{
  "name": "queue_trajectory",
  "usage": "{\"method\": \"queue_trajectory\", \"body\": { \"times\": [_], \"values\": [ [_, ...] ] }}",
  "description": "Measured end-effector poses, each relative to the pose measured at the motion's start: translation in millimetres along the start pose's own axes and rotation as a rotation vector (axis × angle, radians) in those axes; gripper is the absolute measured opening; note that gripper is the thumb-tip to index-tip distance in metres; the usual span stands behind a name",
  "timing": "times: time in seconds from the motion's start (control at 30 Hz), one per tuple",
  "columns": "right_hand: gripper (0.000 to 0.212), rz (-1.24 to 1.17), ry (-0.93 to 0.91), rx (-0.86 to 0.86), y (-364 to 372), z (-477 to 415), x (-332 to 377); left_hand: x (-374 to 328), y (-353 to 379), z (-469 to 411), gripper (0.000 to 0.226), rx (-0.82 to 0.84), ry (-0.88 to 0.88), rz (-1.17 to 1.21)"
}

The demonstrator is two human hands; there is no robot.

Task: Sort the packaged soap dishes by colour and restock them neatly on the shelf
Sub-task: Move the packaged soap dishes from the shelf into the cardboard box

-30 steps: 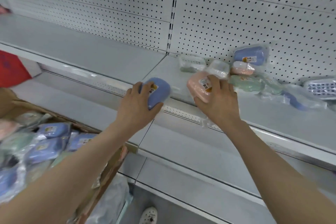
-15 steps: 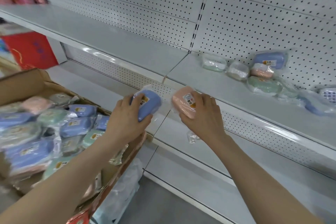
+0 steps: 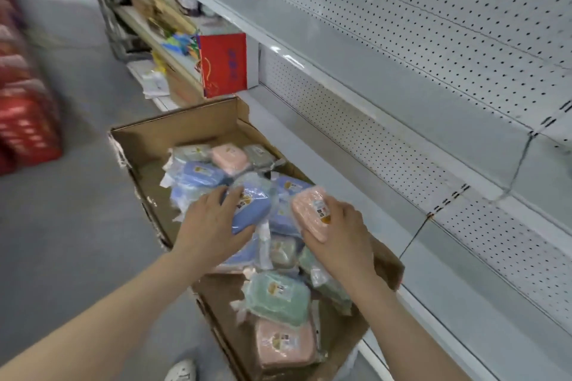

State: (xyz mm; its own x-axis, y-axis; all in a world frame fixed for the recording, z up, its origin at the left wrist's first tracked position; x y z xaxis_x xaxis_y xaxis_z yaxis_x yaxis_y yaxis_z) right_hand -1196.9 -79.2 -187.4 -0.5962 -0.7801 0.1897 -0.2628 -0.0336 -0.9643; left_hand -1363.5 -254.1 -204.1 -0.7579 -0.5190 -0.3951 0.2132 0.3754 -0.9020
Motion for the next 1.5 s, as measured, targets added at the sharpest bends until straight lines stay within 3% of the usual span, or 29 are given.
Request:
{"method": "queue_trajectory", "body": {
  "times": [0.17, 0.37, 0.63, 0.87, 1.13, 1.5],
  "values": [
    [0.074, 0.014, 0.017, 0.143, 70, -40, 66, 95, -5, -25, 0.073, 0.119, -0.106, -0.067],
    [0.074, 0.136, 0.029, 0.372, 145, -73, 87, 162, 22, -68, 0.074, 0.249, -0.092, -0.056],
    [0.074, 0.185, 0.011, 0.380, 188, -116, 85, 183, 75, -112, 0.074, 0.335, 0.003, -0.018],
    [0.079, 0.292, -0.080, 0.350, 189, -105, 76, 179, 102, -147, 0.077, 0.391, 0.115, -0.092],
    [0.065, 0.295, -0.139, 0.310, 157, -98, 77, 158, 91, -148, 0.075, 0.360, 0.243, -0.177],
    [0.054, 0.373, -0.057, 0.187, 53, -11, 24, 14, 30, -101, 0.047, 0.276, 0.701, -0.088]
  ]
}}
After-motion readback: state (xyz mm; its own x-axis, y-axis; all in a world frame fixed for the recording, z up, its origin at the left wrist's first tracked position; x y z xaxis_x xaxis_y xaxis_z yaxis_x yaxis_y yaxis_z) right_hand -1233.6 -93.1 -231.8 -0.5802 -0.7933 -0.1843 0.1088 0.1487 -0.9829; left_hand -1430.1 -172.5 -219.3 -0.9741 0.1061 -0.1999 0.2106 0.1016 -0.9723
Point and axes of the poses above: each hand's wrist, its own z-axis away from the middle knuckle, its own y-axis out of the palm, x = y × z, the point moved 6 cm from there along -z, towards the middle knuckle, and after that the axes turned 5 degrees about z, right-handed, at the moved point
